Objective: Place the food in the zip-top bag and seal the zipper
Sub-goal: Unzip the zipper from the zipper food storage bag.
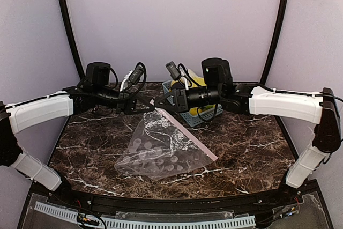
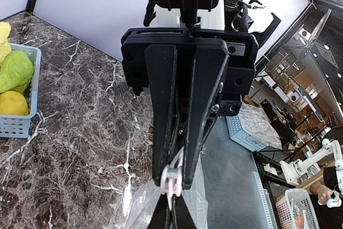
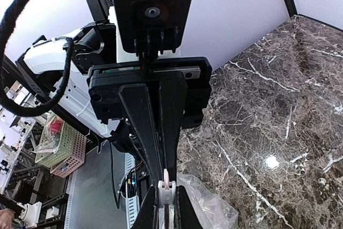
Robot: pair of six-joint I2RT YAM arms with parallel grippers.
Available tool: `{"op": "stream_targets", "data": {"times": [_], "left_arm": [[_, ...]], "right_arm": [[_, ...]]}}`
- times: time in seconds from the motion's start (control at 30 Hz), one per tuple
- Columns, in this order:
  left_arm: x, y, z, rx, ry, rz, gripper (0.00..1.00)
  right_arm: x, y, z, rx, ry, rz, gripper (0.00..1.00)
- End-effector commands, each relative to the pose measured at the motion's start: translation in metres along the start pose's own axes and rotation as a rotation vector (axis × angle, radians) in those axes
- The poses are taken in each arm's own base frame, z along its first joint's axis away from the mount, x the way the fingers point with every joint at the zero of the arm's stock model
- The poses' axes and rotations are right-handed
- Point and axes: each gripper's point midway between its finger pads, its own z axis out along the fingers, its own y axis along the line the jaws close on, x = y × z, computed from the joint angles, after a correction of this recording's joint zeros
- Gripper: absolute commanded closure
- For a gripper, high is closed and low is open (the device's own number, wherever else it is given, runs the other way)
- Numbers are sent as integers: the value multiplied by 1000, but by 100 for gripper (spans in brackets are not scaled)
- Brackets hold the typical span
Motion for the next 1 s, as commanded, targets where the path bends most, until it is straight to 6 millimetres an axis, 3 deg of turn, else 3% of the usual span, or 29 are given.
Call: {"op": "stream_targets", "data": {"times": [0.0, 0.97], "left_arm": [[-11, -8, -8, 5, -40, 53, 99], [-22, 2, -25, -58, -88, 63, 99]], "right_arm": [[8, -8, 5, 36, 10, 6, 100], [11, -16, 6, 59, 10, 14, 100]]}}
